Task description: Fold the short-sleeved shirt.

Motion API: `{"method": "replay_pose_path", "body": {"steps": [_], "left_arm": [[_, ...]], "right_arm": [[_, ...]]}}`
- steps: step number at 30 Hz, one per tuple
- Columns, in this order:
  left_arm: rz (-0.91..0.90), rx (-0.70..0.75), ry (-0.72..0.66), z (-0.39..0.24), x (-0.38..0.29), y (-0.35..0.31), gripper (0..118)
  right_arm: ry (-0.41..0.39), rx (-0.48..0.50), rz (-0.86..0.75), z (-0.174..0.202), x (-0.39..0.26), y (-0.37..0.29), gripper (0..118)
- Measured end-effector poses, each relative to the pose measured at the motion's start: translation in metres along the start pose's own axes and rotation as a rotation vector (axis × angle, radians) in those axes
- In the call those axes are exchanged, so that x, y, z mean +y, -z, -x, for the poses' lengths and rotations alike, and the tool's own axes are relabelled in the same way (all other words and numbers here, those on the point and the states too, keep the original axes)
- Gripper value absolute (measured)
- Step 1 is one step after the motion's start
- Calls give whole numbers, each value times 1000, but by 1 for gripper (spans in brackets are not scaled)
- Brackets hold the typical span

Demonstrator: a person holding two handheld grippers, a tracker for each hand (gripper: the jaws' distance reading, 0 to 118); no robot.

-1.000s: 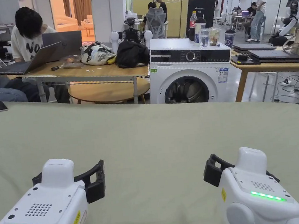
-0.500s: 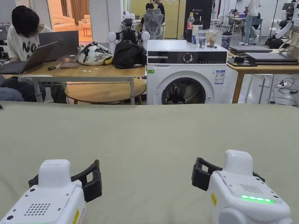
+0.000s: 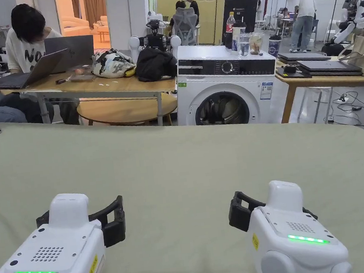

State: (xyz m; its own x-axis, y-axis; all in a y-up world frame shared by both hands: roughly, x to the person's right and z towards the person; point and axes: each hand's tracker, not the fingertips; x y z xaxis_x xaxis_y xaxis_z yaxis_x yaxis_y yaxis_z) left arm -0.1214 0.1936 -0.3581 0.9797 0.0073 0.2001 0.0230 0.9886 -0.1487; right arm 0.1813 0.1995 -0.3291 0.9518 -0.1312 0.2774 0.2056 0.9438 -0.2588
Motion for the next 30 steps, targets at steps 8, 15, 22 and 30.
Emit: {"method": "replay_pose_path", "body": {"steps": [8,15,22,30], "left_arm": [[12,5,-19,2,1,3,80],[27,11,-31,4,0,8,80],[48,2,-43,6,-2,10,80],[54,-2,-48,5,-3,9,80]], "right_arm": [[-15,-25,-19,1,2,-1,90],[-23,-47,7,-2,4,5,90],[-31,-33,35,-1,1,8,90],[-30,-35,14,-3,0,7,90]]}}
